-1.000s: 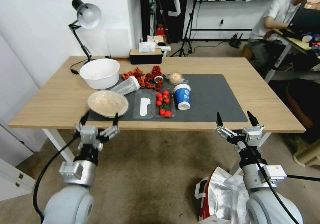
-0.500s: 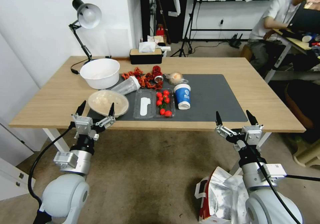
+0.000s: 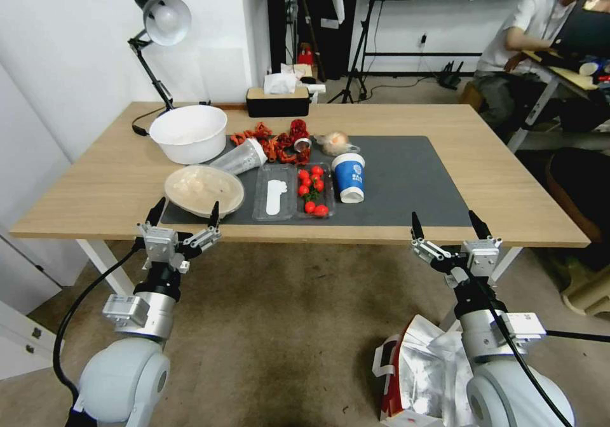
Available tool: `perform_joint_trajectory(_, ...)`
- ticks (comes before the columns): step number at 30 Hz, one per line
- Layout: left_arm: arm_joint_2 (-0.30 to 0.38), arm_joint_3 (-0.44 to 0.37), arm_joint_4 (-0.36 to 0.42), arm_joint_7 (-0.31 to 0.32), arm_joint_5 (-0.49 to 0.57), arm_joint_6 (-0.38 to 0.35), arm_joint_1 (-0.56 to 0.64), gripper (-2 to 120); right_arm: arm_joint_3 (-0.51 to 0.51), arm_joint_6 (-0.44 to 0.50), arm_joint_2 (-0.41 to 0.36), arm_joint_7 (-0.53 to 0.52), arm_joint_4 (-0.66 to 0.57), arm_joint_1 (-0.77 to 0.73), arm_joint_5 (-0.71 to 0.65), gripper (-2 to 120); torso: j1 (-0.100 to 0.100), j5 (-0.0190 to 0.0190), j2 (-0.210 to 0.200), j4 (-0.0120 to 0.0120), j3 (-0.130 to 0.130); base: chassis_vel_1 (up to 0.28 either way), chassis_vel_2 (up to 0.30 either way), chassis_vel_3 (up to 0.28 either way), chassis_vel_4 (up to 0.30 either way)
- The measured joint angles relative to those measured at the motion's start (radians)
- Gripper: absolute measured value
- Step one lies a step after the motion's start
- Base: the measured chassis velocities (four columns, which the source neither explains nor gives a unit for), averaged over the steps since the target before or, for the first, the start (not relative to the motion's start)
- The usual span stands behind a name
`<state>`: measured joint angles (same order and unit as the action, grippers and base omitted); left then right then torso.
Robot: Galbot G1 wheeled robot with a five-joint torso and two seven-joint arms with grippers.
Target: Pick up the food delivery bag from the floor and place it on the table.
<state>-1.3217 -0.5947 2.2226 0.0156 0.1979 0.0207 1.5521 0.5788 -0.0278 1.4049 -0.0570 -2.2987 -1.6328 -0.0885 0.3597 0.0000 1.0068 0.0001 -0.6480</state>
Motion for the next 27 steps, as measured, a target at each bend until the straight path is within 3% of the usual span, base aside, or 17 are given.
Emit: perform_joint_trajectory(27,0.010,0.000,0.008,-0.014,-0.004,-0.016,0.021,100,-0.004,0.009,0.046,0.000,0.011,-0.006,0.010,100,-0.061,0.0000,-0.141,0.0000,0.080,0.000,0.000,0.000,0.000)
